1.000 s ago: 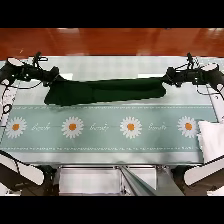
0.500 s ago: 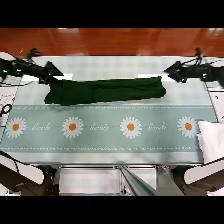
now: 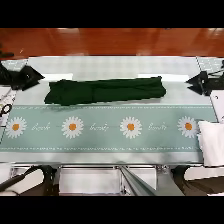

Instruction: Fold the shirts.

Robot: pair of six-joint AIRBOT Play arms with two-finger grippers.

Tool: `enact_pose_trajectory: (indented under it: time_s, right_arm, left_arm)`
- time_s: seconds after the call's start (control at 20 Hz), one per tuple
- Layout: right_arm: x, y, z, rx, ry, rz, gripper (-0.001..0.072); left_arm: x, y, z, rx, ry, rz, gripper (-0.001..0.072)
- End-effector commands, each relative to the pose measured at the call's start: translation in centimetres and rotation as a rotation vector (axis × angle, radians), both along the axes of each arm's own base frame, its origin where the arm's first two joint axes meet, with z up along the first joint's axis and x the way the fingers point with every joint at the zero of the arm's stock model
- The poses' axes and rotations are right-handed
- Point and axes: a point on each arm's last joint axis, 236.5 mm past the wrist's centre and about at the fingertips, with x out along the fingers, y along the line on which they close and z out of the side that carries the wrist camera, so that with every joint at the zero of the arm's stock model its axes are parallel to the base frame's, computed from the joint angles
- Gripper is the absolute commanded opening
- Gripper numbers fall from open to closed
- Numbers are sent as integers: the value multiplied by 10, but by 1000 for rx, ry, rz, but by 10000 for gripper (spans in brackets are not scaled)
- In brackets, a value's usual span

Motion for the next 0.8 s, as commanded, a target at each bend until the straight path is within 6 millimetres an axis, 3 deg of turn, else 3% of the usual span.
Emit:
enact_pose_trajectory:
  time_s: [0.0,0.1,0.25,0.65,0.7,0.75]
  right_arm:
    - [-4,22,-38,80,56,-4,416]
    - [5,41,-53,123,66,3,416]
    - [16,67,-71,138,96,54,416]
    - [55,130,-70,113,56,170,415]
    - [60,136,-68,104,45,178,399]
    - [63,142,-66,97,34,187,308]
  left_arm:
    - [-46,-23,-28,45,-34,4,505]
    - [-59,-35,-39,38,-10,-19,505]
    - [-58,-41,-39,24,-12,-26,505]
    - [-53,-46,-34,2,-34,-16,505]
    - [-52,-45,-34,4,-36,-14,505]
    - [-52,-45,-34,4,-38,-12,505]
